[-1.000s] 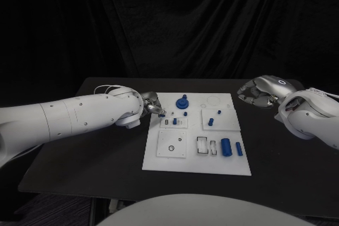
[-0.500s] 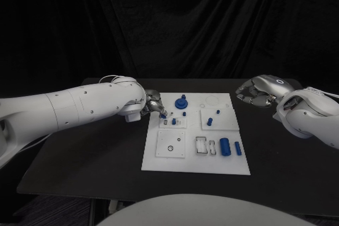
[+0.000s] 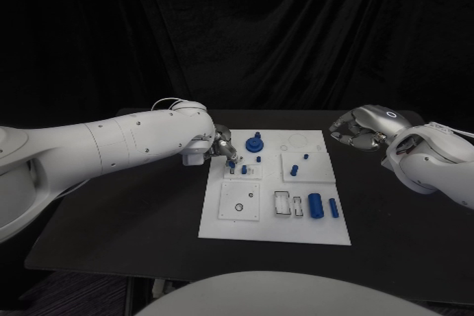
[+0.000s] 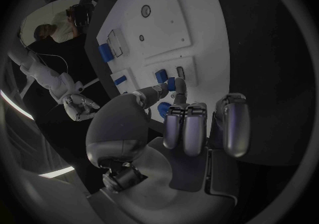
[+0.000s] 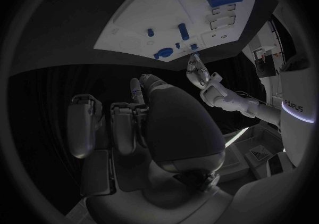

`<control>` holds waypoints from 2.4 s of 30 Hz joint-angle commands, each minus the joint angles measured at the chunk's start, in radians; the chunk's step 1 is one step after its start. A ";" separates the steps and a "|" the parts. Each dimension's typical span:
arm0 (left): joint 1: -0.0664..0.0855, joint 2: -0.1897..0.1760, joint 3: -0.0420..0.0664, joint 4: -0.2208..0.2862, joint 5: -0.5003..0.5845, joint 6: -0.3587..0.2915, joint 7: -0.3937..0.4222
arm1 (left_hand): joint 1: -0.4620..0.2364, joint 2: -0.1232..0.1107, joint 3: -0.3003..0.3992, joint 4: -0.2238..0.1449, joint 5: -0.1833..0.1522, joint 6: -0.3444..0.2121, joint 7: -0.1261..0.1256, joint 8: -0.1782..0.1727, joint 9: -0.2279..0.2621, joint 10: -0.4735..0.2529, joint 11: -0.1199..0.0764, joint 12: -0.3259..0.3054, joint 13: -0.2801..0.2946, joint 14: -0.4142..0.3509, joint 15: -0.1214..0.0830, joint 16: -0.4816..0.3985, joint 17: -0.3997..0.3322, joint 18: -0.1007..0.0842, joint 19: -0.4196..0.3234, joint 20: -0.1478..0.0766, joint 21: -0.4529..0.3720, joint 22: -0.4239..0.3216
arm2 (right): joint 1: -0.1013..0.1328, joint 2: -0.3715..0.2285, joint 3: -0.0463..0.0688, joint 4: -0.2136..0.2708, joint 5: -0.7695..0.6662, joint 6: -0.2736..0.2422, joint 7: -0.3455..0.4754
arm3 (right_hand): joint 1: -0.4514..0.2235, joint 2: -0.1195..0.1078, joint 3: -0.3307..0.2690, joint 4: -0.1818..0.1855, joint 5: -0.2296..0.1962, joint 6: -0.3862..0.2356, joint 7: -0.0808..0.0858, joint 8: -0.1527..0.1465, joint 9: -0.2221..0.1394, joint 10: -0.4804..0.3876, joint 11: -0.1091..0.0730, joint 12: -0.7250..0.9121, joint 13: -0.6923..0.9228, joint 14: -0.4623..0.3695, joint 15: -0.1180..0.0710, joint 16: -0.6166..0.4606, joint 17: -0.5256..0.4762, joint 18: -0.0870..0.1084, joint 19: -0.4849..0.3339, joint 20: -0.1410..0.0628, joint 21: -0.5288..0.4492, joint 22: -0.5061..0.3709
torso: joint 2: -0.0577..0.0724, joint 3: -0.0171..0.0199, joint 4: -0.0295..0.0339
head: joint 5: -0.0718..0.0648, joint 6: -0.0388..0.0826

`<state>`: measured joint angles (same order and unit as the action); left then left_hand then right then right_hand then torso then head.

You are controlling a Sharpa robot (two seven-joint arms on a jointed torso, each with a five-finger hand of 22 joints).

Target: Assemble the parts on the task board

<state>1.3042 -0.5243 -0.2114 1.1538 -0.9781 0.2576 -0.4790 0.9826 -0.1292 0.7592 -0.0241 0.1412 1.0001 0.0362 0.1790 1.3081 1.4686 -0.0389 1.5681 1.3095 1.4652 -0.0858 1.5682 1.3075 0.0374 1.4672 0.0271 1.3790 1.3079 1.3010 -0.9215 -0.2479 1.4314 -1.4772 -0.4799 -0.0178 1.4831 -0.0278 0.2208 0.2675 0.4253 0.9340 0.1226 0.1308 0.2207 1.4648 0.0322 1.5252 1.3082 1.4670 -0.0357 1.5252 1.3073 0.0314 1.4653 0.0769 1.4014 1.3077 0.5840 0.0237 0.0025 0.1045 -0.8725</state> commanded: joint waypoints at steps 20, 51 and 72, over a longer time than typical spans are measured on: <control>0.000 0.046 0.001 -0.020 -0.086 0.060 -0.121 | -0.012 0.044 -0.009 -0.053 0.023 -0.018 0.004 -0.008 0.020 0.102 0.010 0.003 0.261 0.106 0.009 0.003 0.263 0.010 0.003 0.008 -0.004 0.200 | -0.002 0.006 0.001 -0.003 -0.003 0.000 -0.016 | 0.006 -0.006 0.010 0.000 0.004 0.004 0.001 -0.004 -0.001 0.035 0.005 -0.009 0.205 0.079 0.009 -0.006 0.214 0.013 0.006 0.007 -0.005 0.205 | 0.004 0.0001 -0.0029 | 0.009 0.000; -0.013 0.046 0.001 0.005 -0.086 0.040 -0.102 | -0.012 0.060 -0.046 -0.046 0.031 -0.021 0.006 -0.010 0.019 0.102 0.011 0.003 0.261 0.106 0.011 0.003 0.263 0.011 0.001 0.010 -0.007 0.199 | -0.002 0.007 0.001 -0.004 -0.002 0.002 -0.016 | 0.005 -0.006 0.011 0.000 0.004 0.004 0.001 -0.004 -0.001 0.032 0.005 -0.012 0.203 0.079 0.009 -0.007 0.213 0.013 0.006 0.007 -0.005 0.205 | 0.003 0.0012 -0.0014 | 0.008 0.000; -0.028 0.040 0.001 0.027 -0.086 0.043 -0.113 | -0.010 0.070 -0.071 -0.043 0.037 -0.025 0.008 -0.014 0.018 0.102 0.013 0.003 0.261 0.106 0.012 0.003 0.263 0.011 -0.001 0.011 -0.011 0.198 | -0.002 0.007 0.001 -0.006 -0.002 0.010 -0.020 | 0.005 -0.007 0.011 0.000 0.003 0.004 0.001 -0.004 -0.002 0.030 0.006 -0.013 0.201 0.078 0.010 -0.008 0.212 0.013 0.006 0.007 -0.005 0.205 | 0.004 0.0016 -0.0004 | 0.010 0.000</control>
<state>1.2852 -0.4864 -0.2081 1.1741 -1.0692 0.2926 -0.5971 0.9744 -0.0685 0.6923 -0.0658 0.1729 0.9766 0.0480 0.1705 1.3083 1.4684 -0.0319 1.5681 1.3095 1.4652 -0.0784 1.5682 1.3081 0.0374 1.4636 0.0307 1.3742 1.3074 1.3009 -0.9137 -0.2479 1.4260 -1.4771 -0.4759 -0.0199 1.4831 -0.0278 0.2264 0.2675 0.4253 0.9340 0.1226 0.1308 0.2199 1.4648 0.0323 1.5174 1.3095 1.4635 -0.0321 1.5211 1.3078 0.0314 1.4653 0.0769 1.4016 1.3080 0.5874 0.0247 0.0012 0.1153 -0.8725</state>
